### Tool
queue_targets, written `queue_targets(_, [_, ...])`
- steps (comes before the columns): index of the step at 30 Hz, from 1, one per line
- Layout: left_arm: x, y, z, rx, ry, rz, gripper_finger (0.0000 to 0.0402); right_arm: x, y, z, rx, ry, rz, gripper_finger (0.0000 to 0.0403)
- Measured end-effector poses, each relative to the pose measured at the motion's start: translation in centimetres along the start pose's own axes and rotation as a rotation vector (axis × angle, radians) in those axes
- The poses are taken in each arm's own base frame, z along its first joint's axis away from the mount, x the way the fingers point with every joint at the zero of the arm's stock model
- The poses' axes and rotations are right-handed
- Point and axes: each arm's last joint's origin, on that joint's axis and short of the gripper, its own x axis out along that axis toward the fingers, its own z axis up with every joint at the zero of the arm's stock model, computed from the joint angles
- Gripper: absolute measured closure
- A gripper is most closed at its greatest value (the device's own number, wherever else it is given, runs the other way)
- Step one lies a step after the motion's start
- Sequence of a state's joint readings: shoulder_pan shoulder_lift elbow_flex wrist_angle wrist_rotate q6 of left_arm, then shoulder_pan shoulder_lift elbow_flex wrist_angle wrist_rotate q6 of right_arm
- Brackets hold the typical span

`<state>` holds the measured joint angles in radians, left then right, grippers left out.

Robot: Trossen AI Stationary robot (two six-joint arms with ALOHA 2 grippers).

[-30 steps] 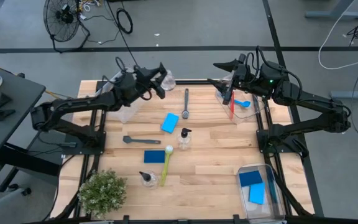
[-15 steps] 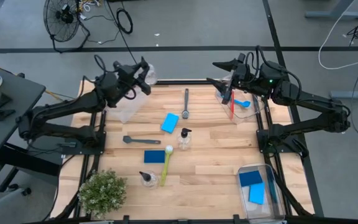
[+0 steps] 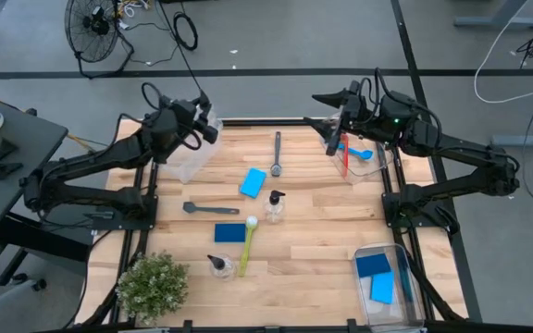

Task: Pick & Place Kitchen Sink Supplies
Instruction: Put the transparent bottle spray into the transparent container

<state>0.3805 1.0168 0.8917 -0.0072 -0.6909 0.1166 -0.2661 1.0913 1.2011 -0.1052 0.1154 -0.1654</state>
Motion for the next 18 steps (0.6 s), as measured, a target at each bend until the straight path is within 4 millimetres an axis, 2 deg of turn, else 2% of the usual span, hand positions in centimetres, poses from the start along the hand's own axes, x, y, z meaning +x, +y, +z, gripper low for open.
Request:
queue_targets(8, [0.5, 0.6, -1.2, 0.002, 0.098, 0.049, 0.0262, 0.2, 0.0, -0.1, -0.001, 0.007, 0.002, 0.0101])
queue_targets(18, [1.0, 1.2, -1.8, -0.011, 0.139, 0.046, 0.0262, 0.2, 0.0, -0.1, -0.005, 0.006, 0.001, 0.0101])
